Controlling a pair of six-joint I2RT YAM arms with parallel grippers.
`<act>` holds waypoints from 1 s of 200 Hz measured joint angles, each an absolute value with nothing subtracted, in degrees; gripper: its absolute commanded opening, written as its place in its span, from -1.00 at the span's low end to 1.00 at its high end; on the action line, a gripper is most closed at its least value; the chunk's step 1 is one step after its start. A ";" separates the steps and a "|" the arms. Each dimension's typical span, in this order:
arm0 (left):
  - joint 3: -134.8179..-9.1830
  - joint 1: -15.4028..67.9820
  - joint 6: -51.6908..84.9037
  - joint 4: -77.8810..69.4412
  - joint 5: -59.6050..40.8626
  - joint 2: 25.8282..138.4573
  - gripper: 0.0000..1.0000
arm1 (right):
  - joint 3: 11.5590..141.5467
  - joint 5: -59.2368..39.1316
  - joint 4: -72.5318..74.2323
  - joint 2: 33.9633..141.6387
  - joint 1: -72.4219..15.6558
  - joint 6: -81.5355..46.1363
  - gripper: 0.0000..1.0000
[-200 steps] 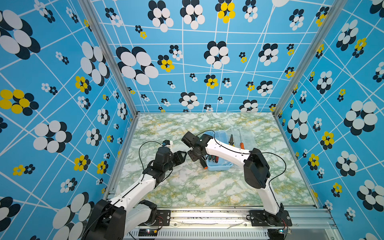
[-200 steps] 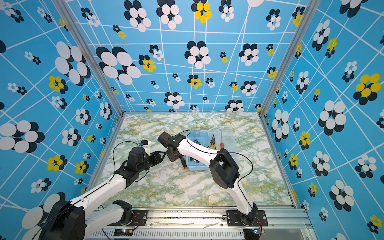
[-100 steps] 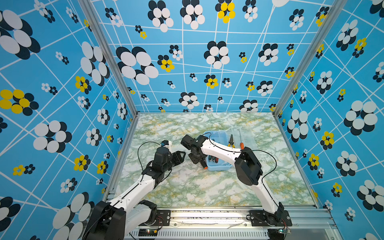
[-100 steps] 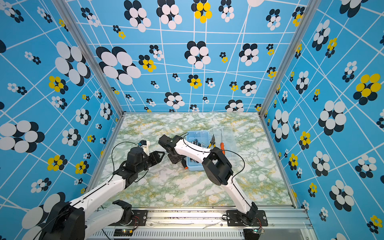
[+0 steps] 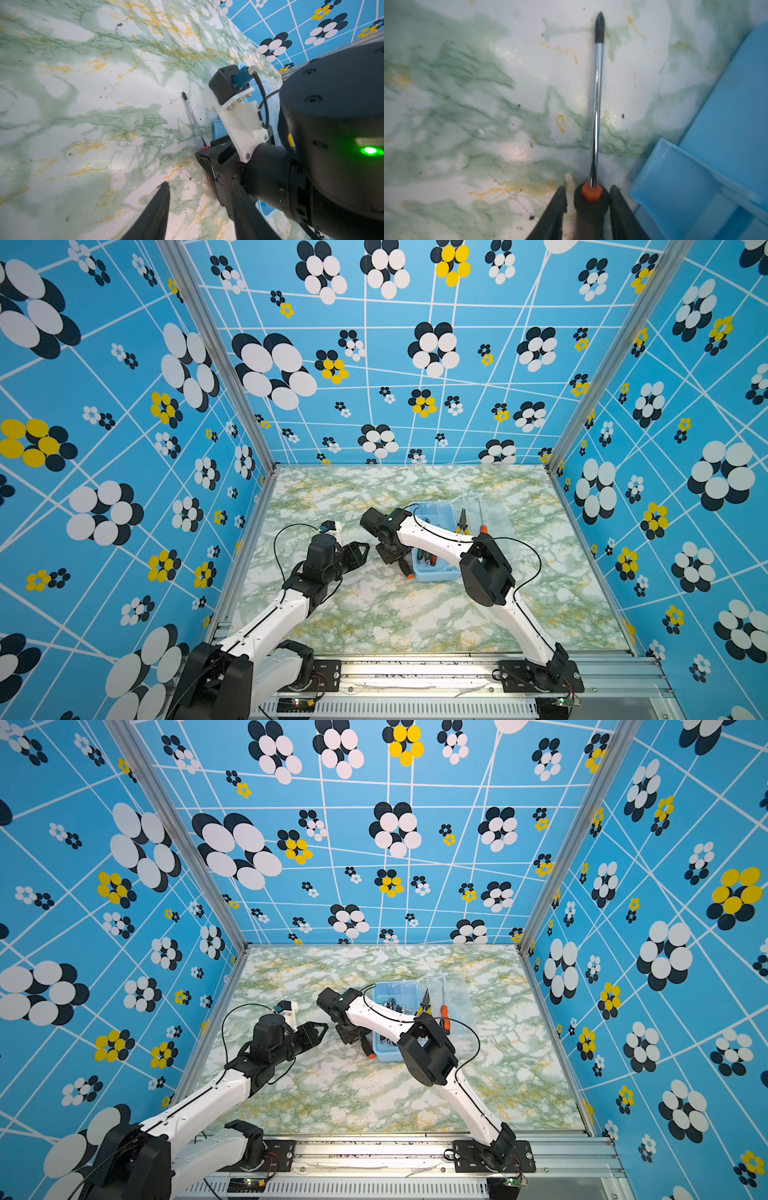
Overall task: Pack the tool kit
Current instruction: 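Carry the black-and-orange screwdriver over the clear compartment with the right gripper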
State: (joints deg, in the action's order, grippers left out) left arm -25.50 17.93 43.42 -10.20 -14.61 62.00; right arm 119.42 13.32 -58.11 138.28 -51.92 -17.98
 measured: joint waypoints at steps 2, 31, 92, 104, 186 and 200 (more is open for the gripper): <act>-25.50 17.93 43.42 -10.20 -14.63 62.08 -0.01 | 119.42 13.08 -58.11 138.34 -51.92 -18.02 -0.29; -25.50 17.85 43.33 -10.22 -15.05 62.81 -0.01 | 119.66 10.90 -58.08 138.63 -51.81 -18.13 -0.45; -25.52 17.19 42.83 -10.20 -15.49 63.33 -0.01 | 119.37 8.23 -57.67 138.47 -51.27 -18.68 -1.00; -25.61 17.19 42.57 -9.89 -15.59 63.33 -0.01 | 118.61 7.70 -56.93 137.95 -51.18 -18.72 -1.00; -31.62 17.21 40.66 -5.13 -15.49 65.25 -0.01 | 101.69 4.67 -47.88 109.65 -50.15 -18.87 -1.00; -32.75 17.58 40.69 -5.10 -15.51 66.76 -0.01 | 99.70 6.09 -46.72 102.94 -48.27 -18.81 -1.00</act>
